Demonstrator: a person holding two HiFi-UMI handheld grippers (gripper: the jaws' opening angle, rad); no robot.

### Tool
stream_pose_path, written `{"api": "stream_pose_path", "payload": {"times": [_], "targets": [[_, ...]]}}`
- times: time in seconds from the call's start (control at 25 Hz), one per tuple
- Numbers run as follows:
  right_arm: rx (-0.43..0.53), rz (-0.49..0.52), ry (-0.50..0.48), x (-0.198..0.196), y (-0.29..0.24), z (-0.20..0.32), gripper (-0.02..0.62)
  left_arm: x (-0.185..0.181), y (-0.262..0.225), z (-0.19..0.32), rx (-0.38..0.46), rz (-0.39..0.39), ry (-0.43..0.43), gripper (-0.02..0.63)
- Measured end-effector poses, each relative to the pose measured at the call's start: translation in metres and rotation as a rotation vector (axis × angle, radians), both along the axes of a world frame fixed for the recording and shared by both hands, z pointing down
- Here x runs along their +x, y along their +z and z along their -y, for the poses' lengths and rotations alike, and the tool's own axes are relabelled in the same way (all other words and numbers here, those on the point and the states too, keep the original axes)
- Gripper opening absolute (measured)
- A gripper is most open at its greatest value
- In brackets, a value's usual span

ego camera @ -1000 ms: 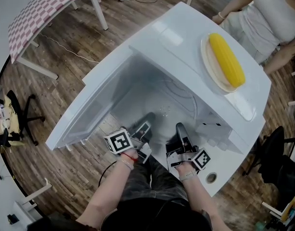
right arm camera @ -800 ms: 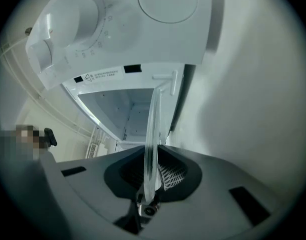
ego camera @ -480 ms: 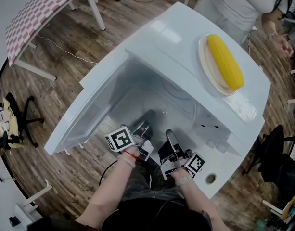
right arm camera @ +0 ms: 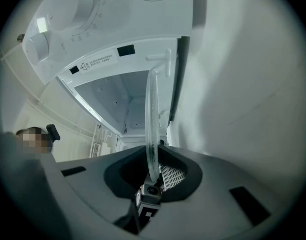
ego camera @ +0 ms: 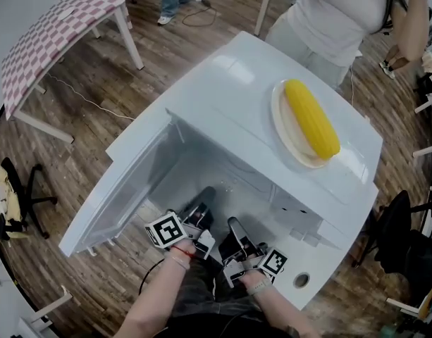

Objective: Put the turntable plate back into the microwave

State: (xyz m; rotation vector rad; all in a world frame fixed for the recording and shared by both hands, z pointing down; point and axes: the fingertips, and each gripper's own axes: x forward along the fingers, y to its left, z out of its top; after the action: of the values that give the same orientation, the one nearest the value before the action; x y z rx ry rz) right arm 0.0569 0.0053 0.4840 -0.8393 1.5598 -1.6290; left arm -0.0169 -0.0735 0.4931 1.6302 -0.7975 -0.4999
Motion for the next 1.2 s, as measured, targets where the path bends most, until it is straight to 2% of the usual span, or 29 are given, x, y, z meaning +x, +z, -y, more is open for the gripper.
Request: {"api": "stream_pose_path", "payload": {"times": [0.12, 0.36, 0.52, 0.8, 1.2], "targets": [[0.011, -0.008, 0.007, 0.001, -0.001, 0.001, 0.041, -0.001, 0.006, -0.001, -0.034, 0.014, -0.010, 0.049], [0.015, -0.016, 0.046, 0.002, 0.001, 0.000, 0.052, 0.000, 0.003, -0.001, -0.016, 0.007, -0.006, 0.049], [0.023, -0.028, 0.055, 0.003, 0.001, 0.000, 0.052, 0.003, -0.006, 0.001, 0.036, 0.026, 0.036, 0.054], [0.049, -0.054, 0.068, 0.008, -0.004, 0.005, 0.058, 0.002, -0.008, -0.003, 0.058, 0.084, 0.071, 0.063], [0.037, -0.059, 0.131, 0.023, -0.004, 0.012, 0.058, 0.007, -0.010, -0.016, 0.057, 0.101, 0.138, 0.068]]}}
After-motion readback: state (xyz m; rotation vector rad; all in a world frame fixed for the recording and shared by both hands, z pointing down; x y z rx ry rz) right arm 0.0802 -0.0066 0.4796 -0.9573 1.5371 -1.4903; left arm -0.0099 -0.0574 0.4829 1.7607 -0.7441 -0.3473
